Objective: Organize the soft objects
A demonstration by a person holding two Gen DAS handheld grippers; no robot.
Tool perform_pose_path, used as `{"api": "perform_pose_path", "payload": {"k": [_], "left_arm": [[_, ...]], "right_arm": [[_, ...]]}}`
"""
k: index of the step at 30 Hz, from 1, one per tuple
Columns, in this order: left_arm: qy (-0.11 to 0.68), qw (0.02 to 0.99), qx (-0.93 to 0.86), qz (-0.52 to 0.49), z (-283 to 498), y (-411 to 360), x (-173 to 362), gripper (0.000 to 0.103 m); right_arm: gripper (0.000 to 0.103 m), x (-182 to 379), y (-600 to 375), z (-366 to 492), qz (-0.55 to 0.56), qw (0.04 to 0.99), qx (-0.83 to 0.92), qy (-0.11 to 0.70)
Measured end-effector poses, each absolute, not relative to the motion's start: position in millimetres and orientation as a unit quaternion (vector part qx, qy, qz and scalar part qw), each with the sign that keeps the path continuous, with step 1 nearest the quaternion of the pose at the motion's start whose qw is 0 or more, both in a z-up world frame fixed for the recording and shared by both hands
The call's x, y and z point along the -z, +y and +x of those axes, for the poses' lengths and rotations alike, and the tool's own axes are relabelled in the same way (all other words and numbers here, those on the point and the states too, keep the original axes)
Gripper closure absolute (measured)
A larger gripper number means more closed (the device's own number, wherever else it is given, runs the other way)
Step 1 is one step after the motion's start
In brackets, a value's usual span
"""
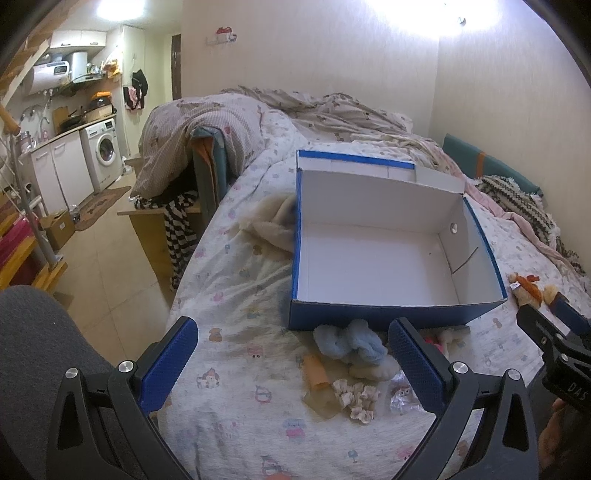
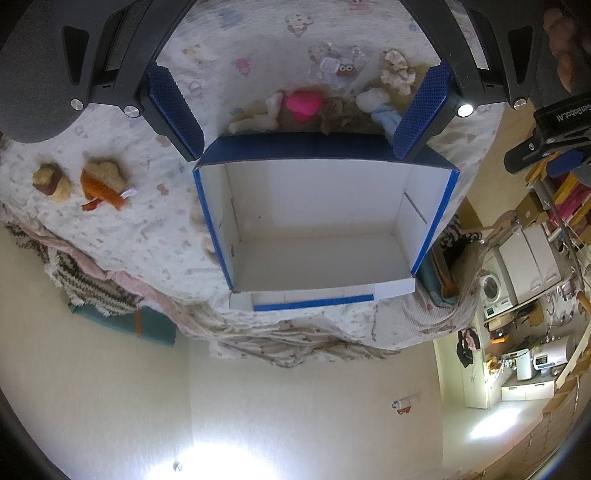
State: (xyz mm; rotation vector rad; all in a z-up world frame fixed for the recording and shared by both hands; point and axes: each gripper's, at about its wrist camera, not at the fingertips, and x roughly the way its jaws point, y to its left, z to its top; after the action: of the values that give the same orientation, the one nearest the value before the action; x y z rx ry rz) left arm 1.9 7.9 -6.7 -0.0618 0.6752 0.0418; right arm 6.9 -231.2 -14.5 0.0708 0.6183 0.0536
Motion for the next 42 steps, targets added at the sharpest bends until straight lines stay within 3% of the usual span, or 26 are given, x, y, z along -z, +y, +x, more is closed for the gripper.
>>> {"api": "perform_pose_path", "payload": {"k": [20, 33, 35, 37, 39, 41, 42], "left_arm": [[0.563, 0.824, -0.046, -0.043, 83.8, 21.8, 75.4, 0.000], [0.613, 0.783, -0.061, -0.081, 117.7, 34.5, 97.2, 0.000], [0.613, 0.783, -0.049, -0.098, 119.1, 38.2, 101.0, 0.004], [0.616, 0.777, -0.037, -0.119, 120.0, 41.3, 105.7, 0.017], [0.623, 0.771, -0.020, -0.126, 121.0, 39.0, 110.3, 0.022], [0.630, 0.767, -0.012, -0.118, 122.0, 31.0, 113.5, 0.039], [0.634, 0.765, -0.007, -0.115, 122.8, 26.5, 116.3, 0.054]], "right_arm": [[0.000, 57.3, -226.3, 86.0, -0.019, 0.873, -0.092, 0.479], [0.000, 88.4, -242.7, 107.0, 0.035, 0.835, -0.078, 0.544], [0.000, 91.2, -245.2, 108.5, 0.043, 0.834, -0.074, 0.544], [0.000, 94.1, -247.5, 108.4, 0.043, 0.834, -0.070, 0.545], [0.000, 96.7, -249.5, 108.0, 0.042, 0.833, -0.067, 0.548], [0.000, 97.8, -252.2, 106.9, 0.045, 0.836, -0.070, 0.543], [0.000, 99.3, -253.3, 106.6, 0.044, 0.836, -0.068, 0.542]]}}
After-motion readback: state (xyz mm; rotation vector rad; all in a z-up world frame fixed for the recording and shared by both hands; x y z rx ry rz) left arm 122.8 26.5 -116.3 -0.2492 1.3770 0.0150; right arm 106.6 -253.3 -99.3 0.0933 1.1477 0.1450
